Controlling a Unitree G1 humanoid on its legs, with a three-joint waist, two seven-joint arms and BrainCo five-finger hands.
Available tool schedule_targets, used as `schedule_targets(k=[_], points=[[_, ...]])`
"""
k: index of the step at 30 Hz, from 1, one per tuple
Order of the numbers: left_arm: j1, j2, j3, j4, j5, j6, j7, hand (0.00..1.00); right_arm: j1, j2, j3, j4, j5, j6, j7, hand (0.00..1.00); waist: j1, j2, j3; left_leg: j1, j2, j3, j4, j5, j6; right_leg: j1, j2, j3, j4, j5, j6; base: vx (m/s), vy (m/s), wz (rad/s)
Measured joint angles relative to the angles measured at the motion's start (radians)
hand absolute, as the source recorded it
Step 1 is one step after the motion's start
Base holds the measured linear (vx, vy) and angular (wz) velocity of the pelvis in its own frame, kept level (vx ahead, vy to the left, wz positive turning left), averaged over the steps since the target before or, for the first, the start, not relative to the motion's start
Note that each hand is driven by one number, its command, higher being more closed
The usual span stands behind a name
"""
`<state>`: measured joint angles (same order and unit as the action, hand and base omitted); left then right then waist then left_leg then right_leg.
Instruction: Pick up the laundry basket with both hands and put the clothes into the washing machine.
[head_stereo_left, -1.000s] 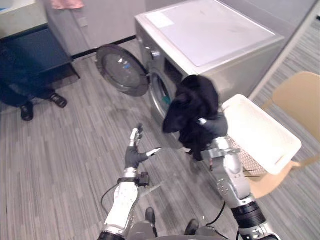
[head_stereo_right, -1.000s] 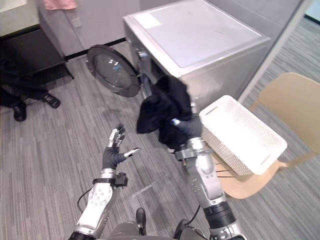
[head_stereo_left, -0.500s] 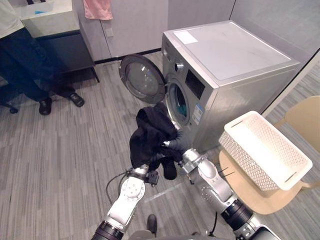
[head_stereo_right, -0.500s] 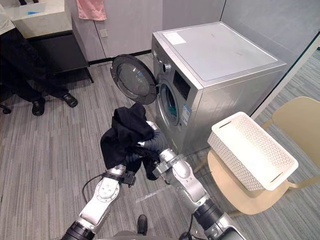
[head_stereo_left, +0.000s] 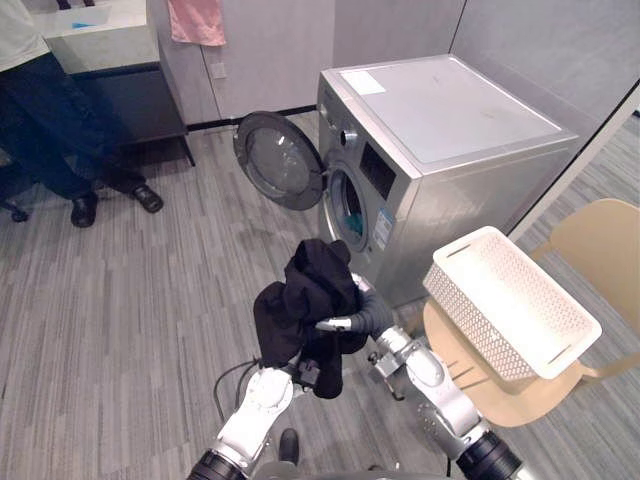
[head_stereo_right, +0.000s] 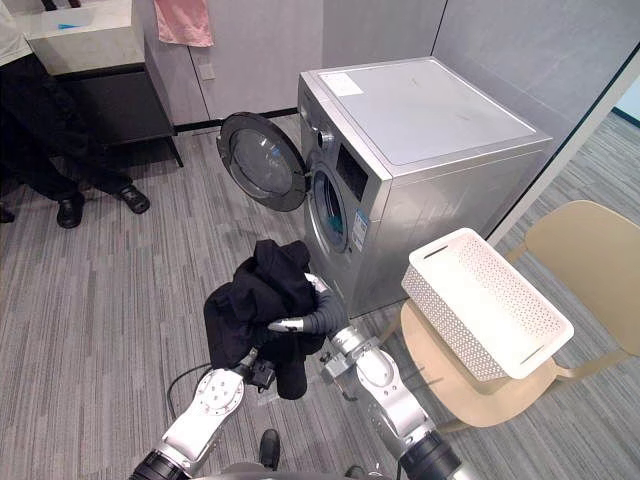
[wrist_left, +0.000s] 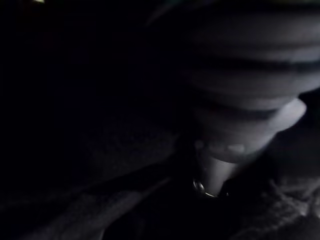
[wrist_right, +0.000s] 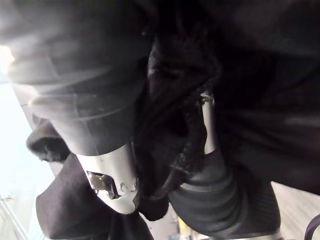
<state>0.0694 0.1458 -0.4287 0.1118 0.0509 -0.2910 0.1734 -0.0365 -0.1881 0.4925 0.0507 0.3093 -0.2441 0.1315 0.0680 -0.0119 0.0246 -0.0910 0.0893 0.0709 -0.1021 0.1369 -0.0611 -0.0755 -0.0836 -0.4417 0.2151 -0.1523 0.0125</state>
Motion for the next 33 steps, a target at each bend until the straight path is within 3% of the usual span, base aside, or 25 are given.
schedule_targets(k=[6,11,14,16,18,20,21,22,25,26,27,28,29,30,31,32,33], points=[[0.043,-0.062,0.144,0.017,-0.006,-0.001,0.017,1.00,0.087,0.027,-0.092,0.002,-0.195,-0.016,-0.072,0.00,0.000,0.000,0.000,-0.011,0.010,-0.014,0.000,0.002,-0.002,0.002,0.012,-0.014,-0.018,-0.002,-0.003,-0.01,-0.036,0.06],[0.090,-0.061,0.258,0.016,-0.042,-0.003,0.053,1.00,0.117,0.026,-0.201,0.025,-0.285,-0.015,-0.136,0.00,0.001,-0.007,-0.002,-0.041,0.006,-0.012,0.007,0.001,-0.002,-0.014,0.014,-0.024,-0.043,0.002,0.003,0.03,-0.003,0.06],[0.125,-0.062,0.303,0.015,-0.066,-0.003,0.066,1.00,0.124,0.042,-0.260,0.097,-0.319,-0.013,-0.155,0.00,0.001,-0.020,0.006,-0.057,-0.013,-0.010,0.029,-0.027,0.015,-0.018,-0.011,-0.037,-0.036,-0.007,0.020,0.10,0.038,0.11],[0.143,-0.071,0.315,0.014,-0.086,-0.003,0.066,1.00,0.130,0.044,-0.296,0.155,-0.348,-0.002,-0.157,0.00,-0.001,-0.040,0.025,-0.077,-0.053,-0.008,0.136,-0.111,0.031,-0.021,-0.082,-0.048,0.066,-0.064,0.050,0.15,0.097,0.26],[0.151,-0.084,0.312,0.013,-0.089,-0.002,0.063,1.00,0.151,0.040,-0.329,0.201,-0.361,0.000,-0.159,0.00,-0.004,-0.040,0.044,-0.085,-0.077,-0.018,0.212,-0.179,0.052,-0.055,-0.149,-0.029,0.256,-0.081,0.057,0.12,0.112,0.32],[0.147,-0.073,0.313,0.001,-0.089,-0.003,0.059,1.00,0.165,0.044,-0.355,0.298,-0.363,0.018,-0.174,0.00,-0.033,-0.035,0.076,-0.049,-0.100,-0.073,0.261,-0.224,0.087,-0.188,-0.190,0.122,0.574,-0.037,-0.014,0.23,0.153,0.57],[0.145,-0.065,0.311,0.001,-0.089,-0.003,0.059,1.00,0.165,0.049,-0.360,0.336,-0.365,0.022,-0.174,0.00,-0.040,-0.025,0.087,-0.045,-0.100,-0.090,0.267,-0.232,0.092,-0.215,-0.171,0.158,0.591,-0.065,0.007,0.35,0.073,0.60],[0.141,-0.049,0.319,0.001,-0.090,-0.003,0.065,1.00,0.166,0.050,-0.370,0.406,-0.378,0.030,-0.174,0.00,-0.057,-0.021,0.093,-0.040,-0.087,-0.123,0.277,-0.254,0.096,-0.265,-0.104,0.200,0.538,-0.108,0.011,0.28,0.028,0.43],[0.113,-0.043,0.309,0.012,-0.090,-0.003,0.066,1.00,0.165,0.051,-0.420,0.513,-0.382,0.037,-0.179,0.00,-0.077,-0.017,0.123,-0.008,-0.091,-0.172,0.275,-0.280,0.099,-0.314,-0.038,0.230,0.341,-0.088,0.031,0.27,-0.015,0.61],[0.095,-0.044,0.298,0.023,-0.089,-0.002,0.065,1.00,0.164,0.051,-0.450,0.562,-0.388,0.054,-0.185,0.00,-0.092,-0.005,0.139,0.015,-0.092,-0.202,0.273,-0.297,0.097,-0.326,-0.017,0.236,0.218,-0.043,0.048,0.33,-0.091,0.88],[0.087,-0.043,0.291,0.023,-0.088,-0.003,0.063,1.00,0.170,0.051,-0.469,0.606,-0.391,0.061,-0.193,0.00,-0.108,-0.006,0.142,0.035,-0.100,-0.227,0.278,-0.314,0.087,-0.323,-0.005,0.257,0.089,0.020,0.049,0.35,-0.114,0.88],[0.083,-0.043,0.288,0.023,-0.088,-0.003,0.059,1.00,0.177,0.051,-0.478,0.621,-0.392,0.065,-0.194,0.00,-0.110,-0.007,0.144,0.047,-0.107,-0.241,0.285,-0.325,0.074,-0.327,-0.005,0.272,0.044,0.047,0.041,0.42,-0.176,0.90],[0.081,-0.044,0.273,0.028,-0.088,-0.003,0.055,1.00,0.197,0.048,-0.489,0.645,-0.392,0.076,-0.195,0.00,-0.114,-0.016,0.138,0.060,-0.118,-0.272,0.320,-0.374,0.065,-0.327,-0.016,0.304,0.037,0.120,0.031,0.47,-0.254,0.93],[0.088,-0.045,0.250,0.033,-0.087,-0.003,0.043,1.00,0.221,0.039,-0.497,0.658,-0.392,0.087,-0.194,0.00,-0.126,0.014,0.137,0.068,-0.107,-0.310,0.353,-0.423,0.049,-0.316,-0.015,0.280,0.091,0.176,0.015,0.60,-0.312,0.89],[0.095,-0.051,0.238,0.036,-0.087,-0.003,0.041,1.00,0.222,0.037,-0.514,0.663,-0.389,0.090,-0.193,0.00,-0.127,0.033,0.134,0.078,-0.094,-0.312,0.372,-0.433,0.037,-0.312,-0.009,0.262,0.112,0.157,-0.003,0.62,-0.290,0.71],[0.106,-0.069,0.232,0.036,-0.088,-0.002,0.029,1.00,0.206,0.031,-0.531,0.678,-0.390,0.101,-0.197,0.00,-0.131,0.057,0.138,0.033,-0.075,-0.277,0.496,-0.423,0.006,-0.287,0.003,0.236,0.120,0.118,-0.014,0.63,-0.266,0.41],[0.117,-0.086,0.231,0.037,-0.089,0.000,0.016,1.00,0.201,0.031,-0.530,0.670,-0.389,0.102,-0.199,0.00,-0.131,0.060,0.141,-0.043,-0.053,-0.210,0.714,-0.383,-0.061,-0.237,0.021,0.221,0.109,0.099,-0.026,0.52,-0.220,0.32]])
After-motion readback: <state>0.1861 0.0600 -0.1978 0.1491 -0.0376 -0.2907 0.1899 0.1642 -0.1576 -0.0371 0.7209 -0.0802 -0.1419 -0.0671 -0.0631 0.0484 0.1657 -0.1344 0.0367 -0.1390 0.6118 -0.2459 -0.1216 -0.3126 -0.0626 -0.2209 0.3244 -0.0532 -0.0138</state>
